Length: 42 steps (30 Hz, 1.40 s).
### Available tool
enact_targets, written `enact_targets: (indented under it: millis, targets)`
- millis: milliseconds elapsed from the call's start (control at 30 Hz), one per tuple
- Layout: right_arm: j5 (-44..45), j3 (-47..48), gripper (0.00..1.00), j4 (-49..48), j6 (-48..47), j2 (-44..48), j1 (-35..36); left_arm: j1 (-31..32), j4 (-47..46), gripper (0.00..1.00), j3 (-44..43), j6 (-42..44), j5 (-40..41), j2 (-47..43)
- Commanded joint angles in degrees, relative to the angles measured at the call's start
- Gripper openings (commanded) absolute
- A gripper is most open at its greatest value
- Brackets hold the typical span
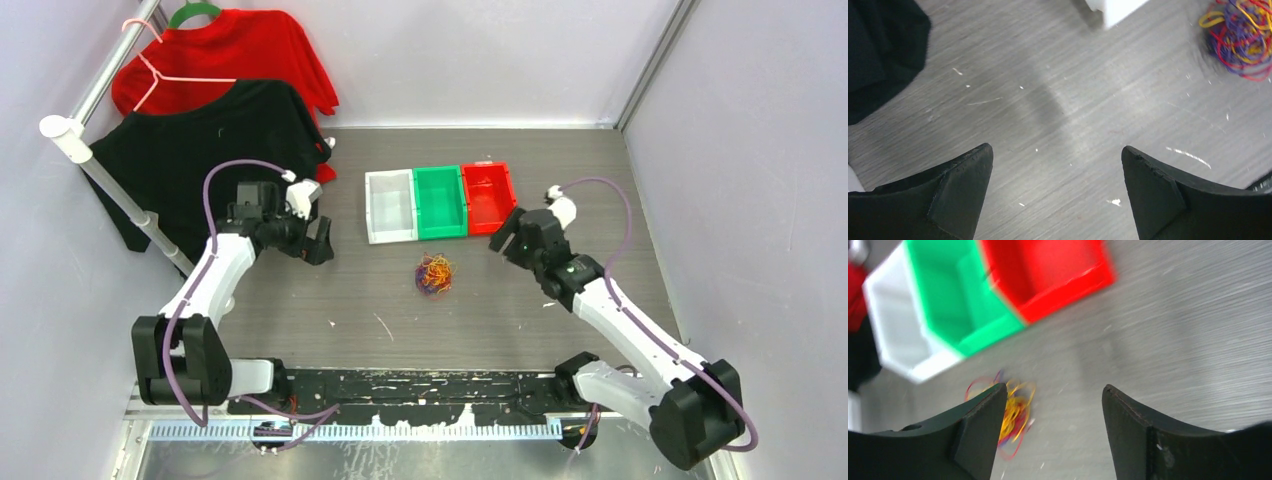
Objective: Untangle the cables
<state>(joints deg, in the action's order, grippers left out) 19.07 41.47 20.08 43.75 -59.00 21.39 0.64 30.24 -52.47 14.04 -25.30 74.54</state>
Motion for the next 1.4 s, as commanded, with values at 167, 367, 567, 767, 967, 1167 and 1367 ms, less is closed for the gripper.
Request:
enact_targets:
  millis: [167, 367, 567, 767, 967, 1167, 1367]
  targets:
    - [-14.53, -2.44, 0.58, -3.26, -1.01, -4.43, 12.15, -0.2, 22.67, 0.99, -6.92, 11.39, -7.6, -0.78]
    - [-17.26, -2.84, 0.56, -12.77, -0.21, -9.65, 16.26, -0.21, 25.53, 0.97, -6.22, 12.56, -8.34, -4.2]
    - [-16.87, -0.52, 0.41, -15.5, -0.93, -16.81, 17.79, 0.12, 26.01, 0.96, -5.9, 11.5, -8.37, -6.6]
    - [-16.54, 0.46, 0.22, -17.44, -1.67, -19.48, 17.98, 0.81, 26.6, 0.96, -5.72, 9.84, -8.79, -7.84]
    - [-14.52, 1.69, 0.05, -16.91, -3.91, -17.22, 18.54, 1.74, 27.14, 0.95, -5.76, 9.45, -8.28, -9.0]
    - [-14.14, 3.66, 0.01, -14.74, -5.73, -16.0, 18.89, 2.72, 28.28, 0.95, -6.69, 8.72, -8.19, -9.65]
    - [-10.77, 2.57, 0.26, -12.94, -6.15, -15.72, 18.93, 3.85, 28.37, 0.95, -7.26, 8.09, -7.92, -10.03]
